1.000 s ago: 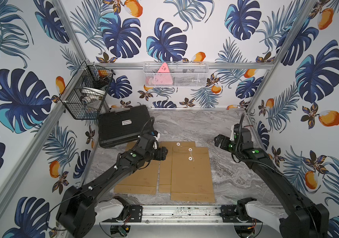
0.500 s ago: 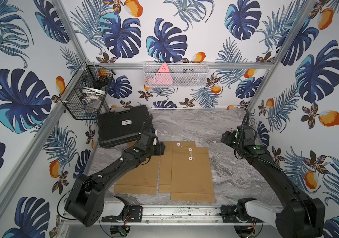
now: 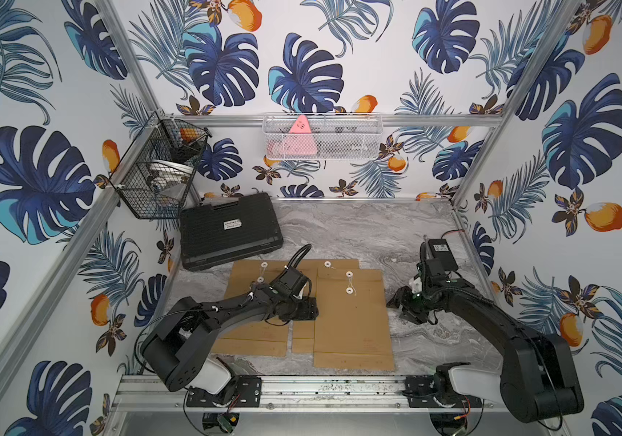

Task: Close the mouth of the file bag
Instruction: Reset both arms

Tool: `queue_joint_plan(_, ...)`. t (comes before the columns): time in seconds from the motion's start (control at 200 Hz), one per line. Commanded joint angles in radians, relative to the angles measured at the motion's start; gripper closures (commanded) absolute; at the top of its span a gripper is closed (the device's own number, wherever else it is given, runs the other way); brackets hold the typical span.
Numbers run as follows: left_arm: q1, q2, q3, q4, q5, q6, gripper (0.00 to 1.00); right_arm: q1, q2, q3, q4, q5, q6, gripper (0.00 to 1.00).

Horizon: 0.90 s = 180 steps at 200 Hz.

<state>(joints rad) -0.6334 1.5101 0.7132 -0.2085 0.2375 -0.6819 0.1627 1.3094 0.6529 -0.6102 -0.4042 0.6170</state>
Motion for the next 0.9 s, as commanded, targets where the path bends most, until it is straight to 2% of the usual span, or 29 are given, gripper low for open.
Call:
queue_joint_plan(0.0,-0.015,0.036,-0.019,0.058,0.068,-0.054,0.27,0.002,0.035,-0.017,0.062,-0.065,0.005,0.49)
queue_joint_plan(0.14,-0.032,0.067,-0.037,0.134,0.118,-0.09,0.33,0.003,0.093,-0.035,0.13,-0.104,0.005,0.58)
queue_joint_plan(0.195,-0.042,0.075,-0.037,0.157,0.132,-0.099,0.36,0.002,0.116,-0.026,0.127,-0.099,-0.01,0.65)
queue_joint_plan(0.35,-0.058,0.073,-0.016,0.17,0.151,-0.106,0.43,0.0,0.076,0.025,0.06,0.006,-0.036,0.85)
queue_joint_plan(0.48,-0.062,0.08,0.007,0.157,0.152,-0.095,0.4,-0.002,0.056,0.062,0.015,0.073,-0.04,1.0)
queue_joint_plan(0.6,-0.06,0.086,0.007,0.149,0.148,-0.075,0.32,-0.015,0.055,0.08,0.007,0.116,-0.039,1.0)
queue_joint_plan(0.781,-0.066,0.131,0.048,0.196,0.184,-0.099,0.33,-0.015,0.073,0.129,0.007,0.091,-0.023,1.0)
queue_joint_plan(0.896,-0.087,0.109,0.091,0.167,0.154,-0.097,0.3,-0.023,0.036,0.202,-0.127,0.256,-0.062,1.0)
